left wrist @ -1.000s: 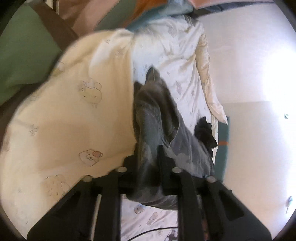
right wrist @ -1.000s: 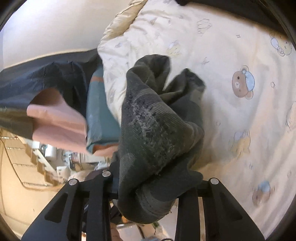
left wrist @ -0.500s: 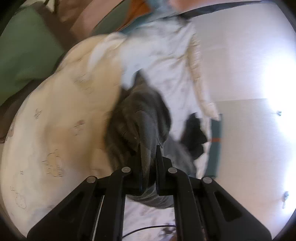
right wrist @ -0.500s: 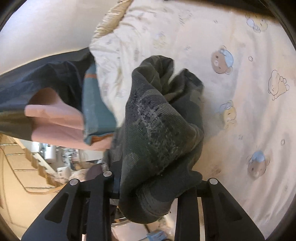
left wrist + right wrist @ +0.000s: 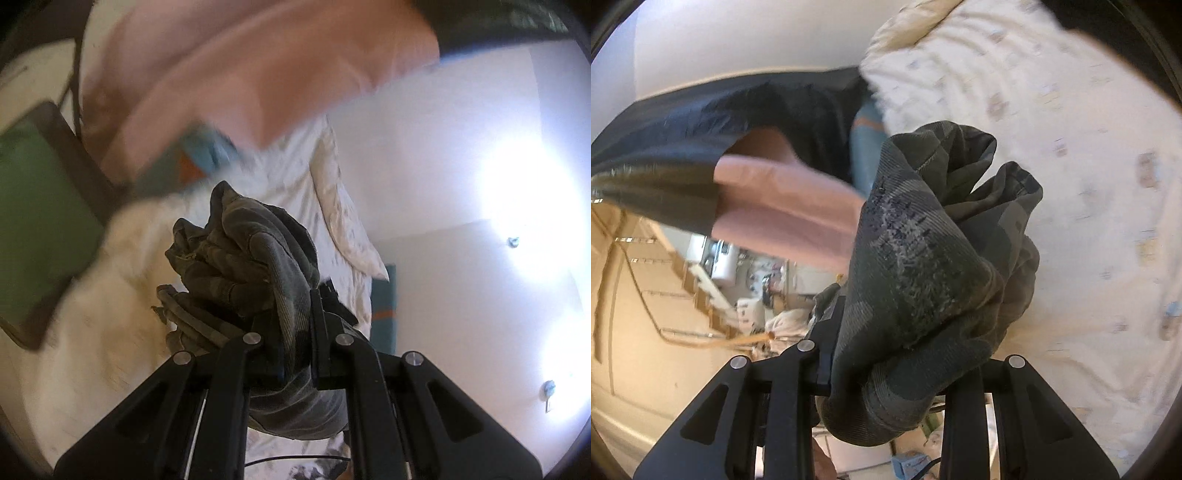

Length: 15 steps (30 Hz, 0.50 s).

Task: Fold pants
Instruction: 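Lift the folded bundle with both grippers and carry it toward the chair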

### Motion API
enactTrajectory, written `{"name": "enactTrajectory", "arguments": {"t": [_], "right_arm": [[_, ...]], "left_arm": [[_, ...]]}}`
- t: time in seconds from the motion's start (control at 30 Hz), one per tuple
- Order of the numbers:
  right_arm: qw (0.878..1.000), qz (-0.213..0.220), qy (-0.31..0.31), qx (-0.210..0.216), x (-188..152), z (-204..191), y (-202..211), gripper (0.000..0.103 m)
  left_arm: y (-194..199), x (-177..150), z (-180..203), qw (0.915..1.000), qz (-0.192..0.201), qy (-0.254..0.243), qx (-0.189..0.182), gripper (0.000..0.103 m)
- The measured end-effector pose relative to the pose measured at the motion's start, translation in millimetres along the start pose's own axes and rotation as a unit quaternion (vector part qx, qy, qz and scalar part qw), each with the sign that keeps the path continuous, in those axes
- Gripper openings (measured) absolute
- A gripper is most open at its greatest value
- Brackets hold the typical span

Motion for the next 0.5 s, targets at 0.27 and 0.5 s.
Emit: {"name": "enactTrajectory", "arguments": {"t": [0.27,0.5], "right_arm": [[0.997,-0.063,0.040,0.021,-1.7,-40.8,-163.5,0.031],[0.992,-0.088,0.093,0.006,-23.1,-18.6,-292.2,0.031]], "left_arm": [[87.2,79.0,-61.5,0.9952,0.054,-0.029,0.076,0.007],[111.4,122.8,-172.6,0.9814,0.068,-0.113,0.139,0.007]]}}
Point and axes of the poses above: each gripper's, at about its wrist camera, not at the fingertips, and y roughly against the way its jaws point, z to its right, x to its top, the point moved 1 cm from there along -y, roughly the way its jaws point, and after that the axes turned 13 degrees about -z, right-handed, at the moved point
